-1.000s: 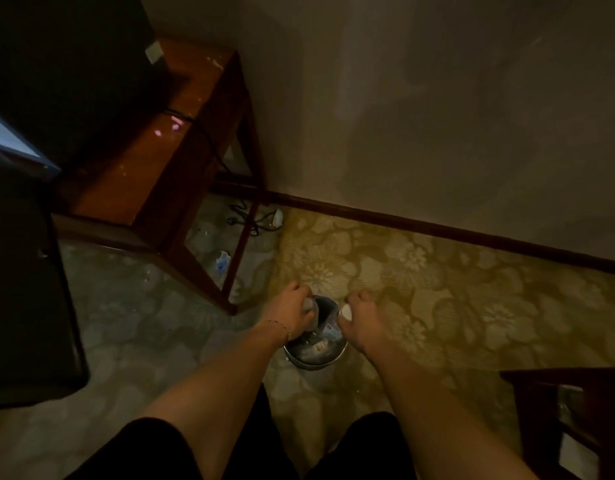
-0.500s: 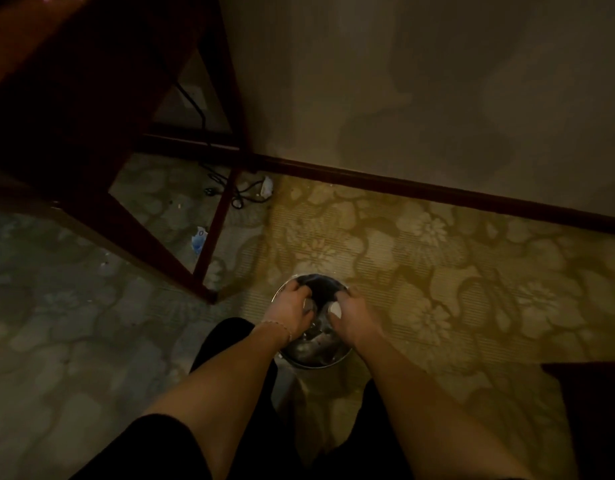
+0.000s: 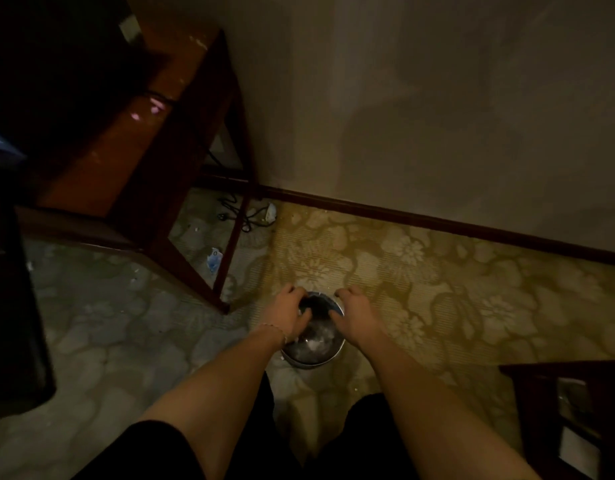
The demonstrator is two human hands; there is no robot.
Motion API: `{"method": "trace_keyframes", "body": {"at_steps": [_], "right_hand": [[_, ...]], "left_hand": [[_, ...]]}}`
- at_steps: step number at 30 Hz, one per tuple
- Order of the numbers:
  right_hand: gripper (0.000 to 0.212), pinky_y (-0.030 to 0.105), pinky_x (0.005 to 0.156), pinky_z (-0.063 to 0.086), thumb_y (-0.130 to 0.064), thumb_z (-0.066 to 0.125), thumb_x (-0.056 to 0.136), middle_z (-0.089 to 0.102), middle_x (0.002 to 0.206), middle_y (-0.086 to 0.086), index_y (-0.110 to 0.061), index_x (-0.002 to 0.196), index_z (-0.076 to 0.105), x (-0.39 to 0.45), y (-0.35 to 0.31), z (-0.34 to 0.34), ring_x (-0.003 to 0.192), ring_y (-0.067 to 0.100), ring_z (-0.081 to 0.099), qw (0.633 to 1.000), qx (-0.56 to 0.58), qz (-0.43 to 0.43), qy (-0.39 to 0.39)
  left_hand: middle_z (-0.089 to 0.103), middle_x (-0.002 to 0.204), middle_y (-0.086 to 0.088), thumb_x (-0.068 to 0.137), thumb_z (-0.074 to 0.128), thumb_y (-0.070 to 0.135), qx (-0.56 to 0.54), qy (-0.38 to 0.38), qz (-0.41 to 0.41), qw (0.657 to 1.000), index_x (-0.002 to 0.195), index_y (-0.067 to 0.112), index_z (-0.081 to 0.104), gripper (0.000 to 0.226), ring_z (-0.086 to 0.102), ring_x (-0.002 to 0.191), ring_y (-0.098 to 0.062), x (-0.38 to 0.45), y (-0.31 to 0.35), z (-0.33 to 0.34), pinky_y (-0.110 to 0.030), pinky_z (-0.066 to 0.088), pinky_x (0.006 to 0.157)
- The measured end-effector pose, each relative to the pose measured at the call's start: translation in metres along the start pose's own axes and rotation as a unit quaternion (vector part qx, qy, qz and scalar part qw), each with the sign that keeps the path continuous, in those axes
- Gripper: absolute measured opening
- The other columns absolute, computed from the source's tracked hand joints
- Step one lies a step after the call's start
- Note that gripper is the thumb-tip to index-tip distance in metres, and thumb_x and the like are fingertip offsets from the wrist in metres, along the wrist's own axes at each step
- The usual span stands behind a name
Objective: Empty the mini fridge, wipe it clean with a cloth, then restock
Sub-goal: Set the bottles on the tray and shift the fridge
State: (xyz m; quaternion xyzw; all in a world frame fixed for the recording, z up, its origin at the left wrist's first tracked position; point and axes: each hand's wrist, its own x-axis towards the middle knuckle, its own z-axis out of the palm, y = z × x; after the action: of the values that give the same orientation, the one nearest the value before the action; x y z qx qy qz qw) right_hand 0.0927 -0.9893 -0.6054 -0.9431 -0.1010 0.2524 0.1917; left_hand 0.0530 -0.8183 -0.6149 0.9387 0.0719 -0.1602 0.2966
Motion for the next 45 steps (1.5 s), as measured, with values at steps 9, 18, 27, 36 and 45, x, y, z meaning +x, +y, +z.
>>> {"method": "trace_keyframes", "body": {"at_steps": [9, 18, 27, 36, 45], "right_hand": [[0.051, 0.04, 0.099, 0.05, -0.032, 0.06, 0.097, 0.043, 0.144, 0.003, -0.016, 0.144, 0.048, -0.109, -0.084, -0.139, 0.122, 0.026, 0.054, 0.999, -0.009, -0.027, 0.024], [0.055, 0.036, 0.099, 0.049, -0.038, 0.063, 0.095, 0.044, 0.142, 0.0, -0.019, 0.144, 0.047, -0.197, -0.131, -0.209, 0.124, 0.021, 0.051, 0.987, -0.051, -0.143, 0.052], [0.057, 0.036, 0.102, 0.047, -0.038, 0.06, 0.098, 0.037, 0.15, 0.0, -0.021, 0.149, 0.042, -0.303, -0.188, -0.206, 0.132, 0.02, 0.047, 0.946, -0.12, -0.299, 0.011], [0.049, 0.037, 0.088, 0.053, -0.041, 0.063, 0.095, 0.046, 0.127, -0.003, -0.022, 0.138, 0.051, -0.385, -0.326, -0.139, 0.114, 0.018, 0.057, 0.881, -0.152, -0.449, 0.004], [0.056, 0.036, 0.097, 0.051, -0.041, 0.065, 0.093, 0.045, 0.13, -0.005, -0.023, 0.143, 0.048, -0.427, -0.487, -0.06, 0.118, 0.015, 0.054, 0.845, -0.178, -0.504, -0.015]], "left_hand": [[0.047, 0.129, -0.001, 0.092, 0.063, 0.035, 0.001, 0.032, -0.012, 0.999, 0.133, 0.017, 0.055, 0.045, 0.055, 0.113, -0.021, -0.096, 0.083, -0.133, -0.035, 0.048, 0.096], [0.046, 0.133, -0.001, 0.092, 0.059, 0.043, 0.013, 0.119, -0.045, 0.992, 0.135, 0.021, 0.053, 0.049, 0.054, 0.117, -0.02, -0.201, 0.124, -0.207, -0.035, 0.048, 0.098], [0.051, 0.12, 0.002, 0.09, 0.061, 0.047, -0.031, 0.208, -0.132, 0.969, 0.123, 0.024, 0.059, 0.04, 0.058, 0.104, -0.015, -0.362, 0.122, -0.209, -0.032, 0.051, 0.094], [0.053, 0.125, 0.001, 0.088, 0.058, 0.056, -0.001, 0.272, -0.237, 0.933, 0.127, 0.024, 0.057, 0.05, 0.058, 0.109, -0.019, -0.503, 0.037, -0.264, -0.033, 0.05, 0.094], [0.051, 0.127, 0.001, 0.09, 0.056, 0.055, 0.019, 0.329, -0.291, 0.898, 0.13, 0.025, 0.055, 0.05, 0.056, 0.11, -0.019, -0.618, -0.077, -0.343, -0.034, 0.051, 0.09]]}}
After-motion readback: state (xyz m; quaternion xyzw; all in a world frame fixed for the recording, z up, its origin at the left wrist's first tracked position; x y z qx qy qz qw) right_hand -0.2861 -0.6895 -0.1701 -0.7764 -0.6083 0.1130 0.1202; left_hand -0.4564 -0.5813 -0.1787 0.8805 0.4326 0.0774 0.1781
